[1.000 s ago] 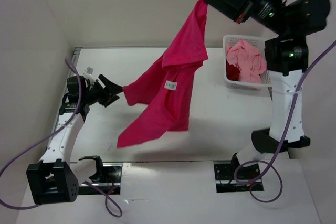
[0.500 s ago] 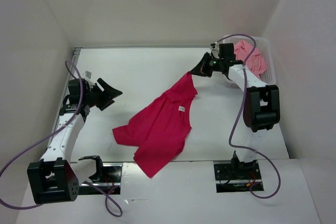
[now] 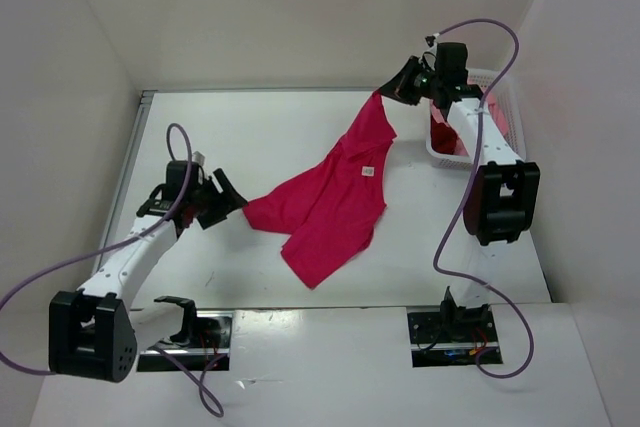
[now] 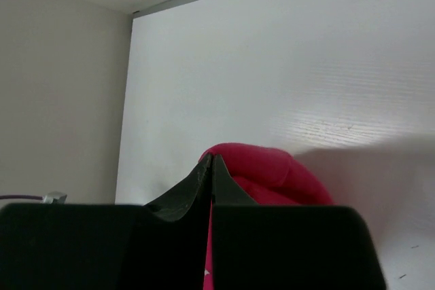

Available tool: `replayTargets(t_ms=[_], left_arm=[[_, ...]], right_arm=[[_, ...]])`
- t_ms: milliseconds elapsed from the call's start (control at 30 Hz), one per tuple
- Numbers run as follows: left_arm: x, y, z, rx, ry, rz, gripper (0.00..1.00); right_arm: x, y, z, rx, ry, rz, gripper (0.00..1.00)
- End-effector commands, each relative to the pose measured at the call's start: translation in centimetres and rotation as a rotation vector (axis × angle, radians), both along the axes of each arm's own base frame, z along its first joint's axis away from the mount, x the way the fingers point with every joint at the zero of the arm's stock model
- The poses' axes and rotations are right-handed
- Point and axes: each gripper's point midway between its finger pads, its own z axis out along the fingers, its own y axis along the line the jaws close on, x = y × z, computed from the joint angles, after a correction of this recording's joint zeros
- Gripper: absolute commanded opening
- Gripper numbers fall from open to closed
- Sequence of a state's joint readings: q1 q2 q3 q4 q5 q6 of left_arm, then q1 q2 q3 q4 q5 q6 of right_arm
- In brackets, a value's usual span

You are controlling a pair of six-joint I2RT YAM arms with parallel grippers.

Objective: Fold and stack the t-shirts
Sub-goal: Flatten out the tshirt

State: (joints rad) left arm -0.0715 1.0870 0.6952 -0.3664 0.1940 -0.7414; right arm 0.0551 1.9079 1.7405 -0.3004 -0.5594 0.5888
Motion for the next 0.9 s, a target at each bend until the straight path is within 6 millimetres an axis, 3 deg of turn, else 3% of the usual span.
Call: replayTargets(t_ms=[0, 133, 367, 700, 733, 867], left_arm=[[-0.8, 0.5, -3.7, 0.060, 0.101, 0.045, 0.79], [-0.3, 0.6, -5.9, 0.058, 0.125, 0.090, 0.78], [3.5, 0.3, -6.4, 0.047, 0.086, 0.115, 0.73], [7.0, -1.6, -9.6, 0.027, 0.129, 0.098, 0.65], [7.4, -2.2, -9.6, 0.017, 0.125, 0.081, 0.63], [7.9, -3.6, -9.7, 0.010, 0.129, 0.043, 0.40]], right_arm=[[-0.3, -1.0, 1.2, -0.027, -0.042, -0.028, 0.02], [-1.4, -0.8, 0.2, -0.027, -0.018, -0.006, 0.02], [-3.7, -0.4, 0.4, -0.011, -0.013, 0.026, 0.02], [-5.2, -0.4, -0.6, -0.006, 0.016, 0.036, 0.02], [-5.3, 0.1, -0.6, -0.006, 0.016, 0.045, 0.02], [-6.0, 0.0, 0.1, -0.006, 0.002, 0.045, 0.02]])
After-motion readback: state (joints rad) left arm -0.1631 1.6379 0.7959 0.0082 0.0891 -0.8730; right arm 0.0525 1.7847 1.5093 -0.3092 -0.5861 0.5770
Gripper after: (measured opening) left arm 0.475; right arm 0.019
